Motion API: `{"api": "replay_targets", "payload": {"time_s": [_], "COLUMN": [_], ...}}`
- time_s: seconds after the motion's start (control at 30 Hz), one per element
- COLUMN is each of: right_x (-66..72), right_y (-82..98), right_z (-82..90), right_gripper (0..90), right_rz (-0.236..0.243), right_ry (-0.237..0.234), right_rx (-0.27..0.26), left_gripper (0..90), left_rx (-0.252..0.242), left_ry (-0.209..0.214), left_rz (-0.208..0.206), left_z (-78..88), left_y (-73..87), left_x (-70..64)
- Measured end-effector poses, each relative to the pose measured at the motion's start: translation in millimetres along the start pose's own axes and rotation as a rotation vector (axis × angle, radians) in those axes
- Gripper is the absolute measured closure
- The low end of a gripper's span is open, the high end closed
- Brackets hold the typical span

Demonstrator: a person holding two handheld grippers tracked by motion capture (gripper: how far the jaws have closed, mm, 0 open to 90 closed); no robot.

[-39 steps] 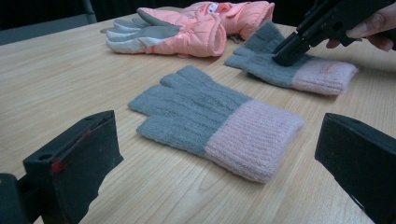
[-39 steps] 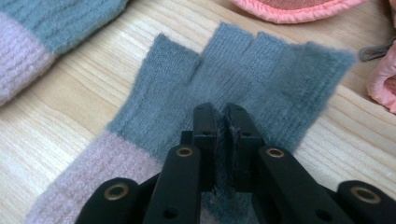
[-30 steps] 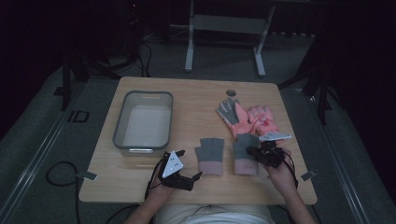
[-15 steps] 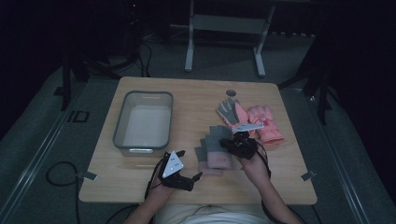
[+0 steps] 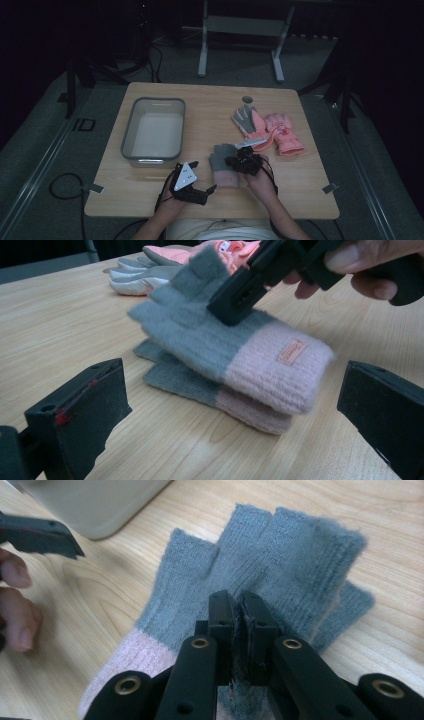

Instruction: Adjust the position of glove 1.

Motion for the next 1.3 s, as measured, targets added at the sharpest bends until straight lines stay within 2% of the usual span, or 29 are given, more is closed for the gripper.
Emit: {"api": "replay_targets", "payload": {"time_s": [0.17, 0.4, 0.5, 0.6, 0.63, 0.73, 0.77, 0.83, 0.87, 0.93, 1.0, 1.03, 1.1, 1.17, 1.3], "right_x": [-2.1, -8.3, -9.1, -10.6, -11.3, -16.0, -18.6, -23.3, -26.4, -31.8, -37.3, -39.4, -42.0, -44.7, -49.7], "right_y": [0.9, 7.9, 9.5, 8.0, 6.1, -4.0, -9.4, -17.2, -22.2, -27.8, -31.8, -33.0, -34.5, -34.7, -31.8], "right_z": [-8.3, -19.2, -20.7, -13.4, -8.7, 6.6, 11.2, 16.1, 18.5, 19.6, 18.2, 16.4, 10.2, 1.9, -12.8], "right_gripper": [84.8, 83.2, 79.2, 71.7, 69.2, 65.4, 64.0, 63.7, 62.6, 62.0, 61.6, 61.5, 59.7, 56.7, 50.8], "right_rz": [-0.003, -0.015, -0.023, -0.042, -0.042, -0.02, -0.005, 0.011, 0.016, 0.021, 0.007, -0.001, -0.003, -0.011, -0.035], "right_ry": [0.004, 0.007, 0.007, 0.003, 0.005, 0.017, 0.025, 0.039, 0.043, 0.053, 0.043, 0.039, 0.036, 0.034, 0.029], "right_rx": [0.025, 0.035, 0.036, 0.021, 0.007, -0.035, -0.042, -0.055, -0.064, -0.07, -0.066, -0.06, -0.045, -0.025, 0.008], "left_gripper": [0.0, 0.0, 0.0, 2.5, 2.9, 2.9, 3.0, 3.3, 4.0, 4.9, 5.5, 6.6, 12.3, 14.6, 22.0], "left_rx": [0.01, 0.025, 0.046, 0.086, 0.086, 0.061, 0.063, 0.088, 0.076, 0.082, 0.098, 0.108, 0.131, 0.148, 0.172], "left_ry": [-0.04, -0.028, -0.032, -0.058, -0.045, 0.034, 0.041, 0.051, 0.074, 0.088, 0.128, 0.149, 0.164, 0.203, 0.234], "left_rz": [-0.001, 0.012, 0.013, -0.018, -0.012, 0.043, 0.038, -0.013, -0.031, -0.085, -0.098, -0.111, -0.176, -0.211, -0.302], "left_z": [-0.3, -1.9, -2.6, -2.9, -2.9, -2.8, -3.3, -4.8, -4.5, -4.7, -8.3, -10.4, -15.2, -21.6, -33.6], "left_y": [-0.2, -0.1, -0.1, 0.1, -1.0, -9.9, -12.6, -19.6, -21.2, -23.3, -22.6, -22.1, -21.9, -22.8, -25.4], "left_x": [-0.3, 1.0, 0.5, -1.4, -2.4, -4.5, -5.6, -9.6, -11.0, -12.7, -12.0, -12.8, -15.9, -18.5, -23.1]}}
Point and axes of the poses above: each handheld gripper's, and its own axes: z roughly backward along the jaws, y roughly out of its underside, x roughly to its left, the point moved 3 cm from there along -z, roughly forward along the jaws, and after that the axes turned 12 degrees about -z, right-handed, at the moved point
